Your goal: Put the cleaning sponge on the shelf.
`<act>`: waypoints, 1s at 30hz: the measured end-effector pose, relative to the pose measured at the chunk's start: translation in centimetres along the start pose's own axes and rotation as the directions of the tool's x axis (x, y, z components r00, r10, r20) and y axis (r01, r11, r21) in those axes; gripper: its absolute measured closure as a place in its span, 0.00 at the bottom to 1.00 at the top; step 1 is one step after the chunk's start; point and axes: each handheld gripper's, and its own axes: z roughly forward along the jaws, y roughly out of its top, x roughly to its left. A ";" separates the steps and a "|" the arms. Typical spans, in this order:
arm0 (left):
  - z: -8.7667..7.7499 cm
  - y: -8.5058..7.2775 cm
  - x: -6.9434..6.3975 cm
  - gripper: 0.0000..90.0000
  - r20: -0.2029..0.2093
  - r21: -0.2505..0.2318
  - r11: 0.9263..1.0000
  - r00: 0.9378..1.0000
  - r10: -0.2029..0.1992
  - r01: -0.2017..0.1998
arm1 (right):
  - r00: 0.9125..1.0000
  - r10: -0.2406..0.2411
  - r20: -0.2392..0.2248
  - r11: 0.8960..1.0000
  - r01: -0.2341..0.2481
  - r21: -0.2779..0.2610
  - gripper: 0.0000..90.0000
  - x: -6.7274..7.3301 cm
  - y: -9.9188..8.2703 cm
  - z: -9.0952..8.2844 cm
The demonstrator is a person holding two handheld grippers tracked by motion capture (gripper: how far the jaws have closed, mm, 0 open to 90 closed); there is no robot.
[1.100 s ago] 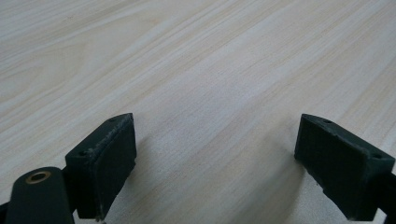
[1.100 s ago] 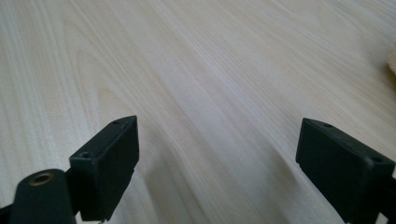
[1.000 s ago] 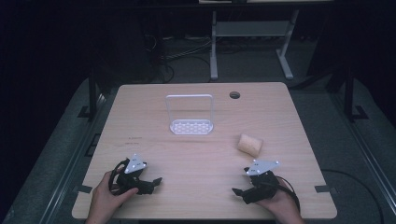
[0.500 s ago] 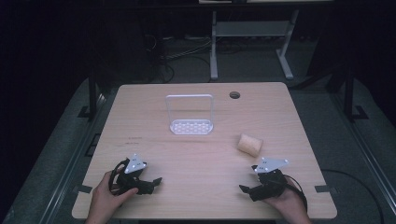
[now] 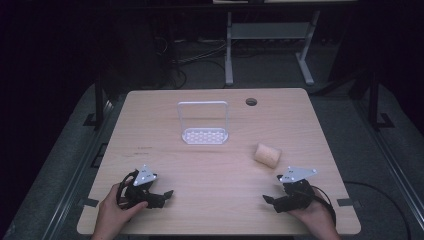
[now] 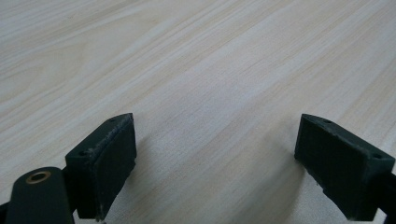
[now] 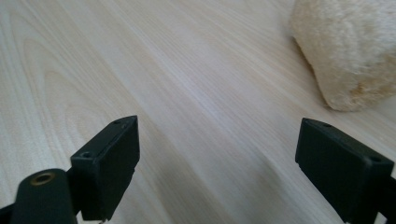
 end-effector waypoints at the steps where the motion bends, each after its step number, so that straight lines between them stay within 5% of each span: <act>1: 0.0 0.0 0.0 0.13 0.000 0.001 1.000 1.000 0.001 -0.001 | 1.000 0.002 0.007 1.000 -0.002 -0.003 0.15 -0.2 -0.1 -0.2; 30: 0.0 0.0 0.0 0.13 0.000 0.001 1.000 1.000 0.001 -0.001 | 0.996 0.050 0.075 0.999 -0.049 -0.018 0.15 -2.8 -0.5 -1.8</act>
